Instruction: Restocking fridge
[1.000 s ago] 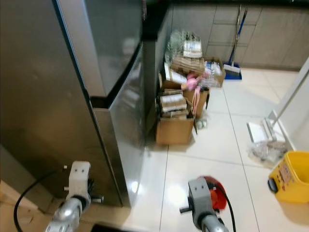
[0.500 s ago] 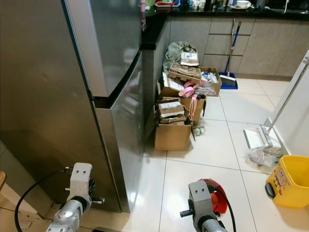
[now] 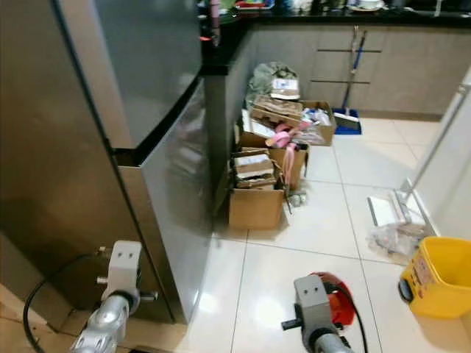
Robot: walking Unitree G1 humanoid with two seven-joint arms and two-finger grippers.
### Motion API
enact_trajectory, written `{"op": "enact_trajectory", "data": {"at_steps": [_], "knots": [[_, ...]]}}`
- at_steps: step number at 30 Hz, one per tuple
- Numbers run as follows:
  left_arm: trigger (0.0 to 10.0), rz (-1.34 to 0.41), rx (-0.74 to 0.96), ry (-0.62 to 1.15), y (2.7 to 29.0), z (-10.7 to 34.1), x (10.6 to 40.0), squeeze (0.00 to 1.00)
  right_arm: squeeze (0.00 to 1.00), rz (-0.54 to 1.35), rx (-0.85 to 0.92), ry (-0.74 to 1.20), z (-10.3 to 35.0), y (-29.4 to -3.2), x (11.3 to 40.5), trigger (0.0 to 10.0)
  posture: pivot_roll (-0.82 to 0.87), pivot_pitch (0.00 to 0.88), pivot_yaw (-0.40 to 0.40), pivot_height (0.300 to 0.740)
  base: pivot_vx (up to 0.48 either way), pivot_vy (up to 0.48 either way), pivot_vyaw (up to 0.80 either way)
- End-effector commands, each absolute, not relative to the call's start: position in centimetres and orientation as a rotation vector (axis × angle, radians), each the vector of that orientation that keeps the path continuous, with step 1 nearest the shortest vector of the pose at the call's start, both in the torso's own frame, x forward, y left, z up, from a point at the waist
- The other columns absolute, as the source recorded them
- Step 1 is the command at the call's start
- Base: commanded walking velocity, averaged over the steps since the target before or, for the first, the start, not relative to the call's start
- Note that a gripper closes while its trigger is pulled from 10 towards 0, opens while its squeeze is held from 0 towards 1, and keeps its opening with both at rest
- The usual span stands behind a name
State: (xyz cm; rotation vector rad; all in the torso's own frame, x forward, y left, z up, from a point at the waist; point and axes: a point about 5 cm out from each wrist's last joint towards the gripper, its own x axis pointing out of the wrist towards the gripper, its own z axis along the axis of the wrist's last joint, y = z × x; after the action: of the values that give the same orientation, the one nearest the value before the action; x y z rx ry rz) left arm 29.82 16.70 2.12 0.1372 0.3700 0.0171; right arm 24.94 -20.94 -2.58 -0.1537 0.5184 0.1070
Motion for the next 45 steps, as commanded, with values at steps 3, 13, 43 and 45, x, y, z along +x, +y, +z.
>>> {"op": "enact_trajectory", "data": {"at_steps": [3,13,43,45], "knots": [[10.0,0.059,0.123,0.412,17.7,1.6,29.8,0.0,0.0,0.113,-0.156,0.496,-2.4,-20.8,25.0,10.0,-0.05,0.069,0.016,0.74,0.0,0.0,0.0],[10.0,0.009,0.14,0.351,18.8,3.1,31.4,0.0,0.0,0.133,-0.179,0.491,-2.1,-21.2,25.1,10.0,-0.07,0.073,0.008,0.74,0.0,0.0,0.0],[10.0,0.031,0.183,0.238,22.7,10.8,36.9,0.0,0.0,0.187,-0.232,0.424,-0.6,-21.1,26.0,10.0,-0.08,0.238,0.017,0.74,0.0,0.0,0.0],[10.0,0.041,0.181,0.23,22.8,11.0,37.0,0.0,0.0,0.185,-0.232,0.422,-0.6,-21.2,26.0,10.0,-0.09,0.24,0.019,0.74,0.0,0.0,0.0]]}}
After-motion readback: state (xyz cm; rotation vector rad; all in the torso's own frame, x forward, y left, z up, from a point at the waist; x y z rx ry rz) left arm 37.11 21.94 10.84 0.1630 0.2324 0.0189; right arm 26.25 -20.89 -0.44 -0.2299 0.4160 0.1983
